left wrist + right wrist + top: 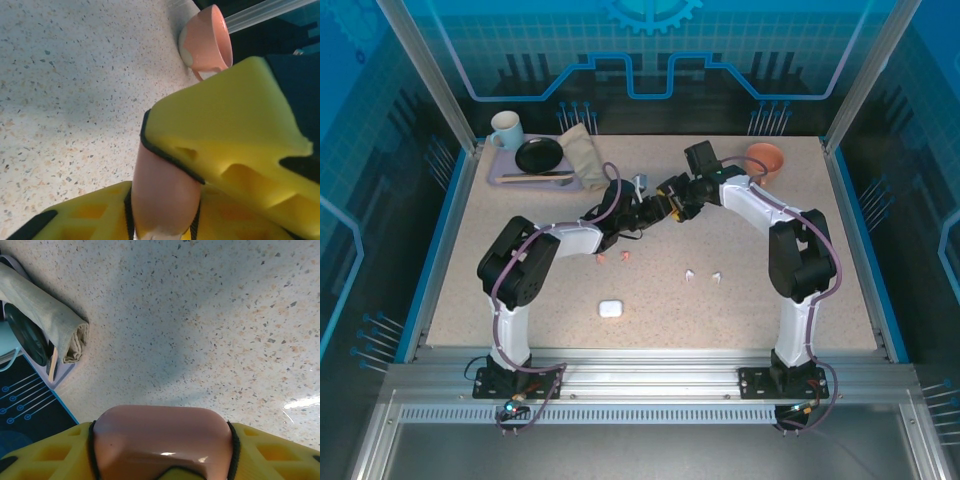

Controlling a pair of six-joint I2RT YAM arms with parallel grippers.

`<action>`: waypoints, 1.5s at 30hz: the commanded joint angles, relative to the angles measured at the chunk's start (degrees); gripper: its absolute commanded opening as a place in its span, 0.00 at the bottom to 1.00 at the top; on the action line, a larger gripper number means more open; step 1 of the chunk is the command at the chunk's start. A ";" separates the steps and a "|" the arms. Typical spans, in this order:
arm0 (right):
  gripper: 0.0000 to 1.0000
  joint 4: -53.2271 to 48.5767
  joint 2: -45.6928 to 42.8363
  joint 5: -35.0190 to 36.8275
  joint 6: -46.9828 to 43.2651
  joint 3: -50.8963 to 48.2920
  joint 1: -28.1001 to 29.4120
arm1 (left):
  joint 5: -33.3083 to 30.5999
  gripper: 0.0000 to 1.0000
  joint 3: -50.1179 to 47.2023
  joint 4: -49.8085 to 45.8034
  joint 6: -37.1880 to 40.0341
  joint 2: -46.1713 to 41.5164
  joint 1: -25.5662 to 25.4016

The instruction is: Insert wireless bluetooth earbuds into charging case

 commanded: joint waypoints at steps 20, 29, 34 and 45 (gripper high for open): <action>0.86 2.03 -8.78 -1.63 -10.56 -2.02 -8.09 | 6.37 0.00 -0.68 -9.65 7.45 -7.16 1.25; 0.84 30.32 -21.13 -17.05 -34.91 -24.47 -9.92 | 27.70 0.00 0.23 -25.29 19.45 -16.94 9.08; 0.80 37.11 -20.53 -26.07 -36.79 -26.72 -9.24 | 31.28 0.00 4.25 -32.68 24.01 -17.18 9.90; 0.74 34.28 -14.82 -28.60 -40.11 -19.80 -2.85 | 31.51 0.00 7.37 -33.57 23.89 -15.68 9.85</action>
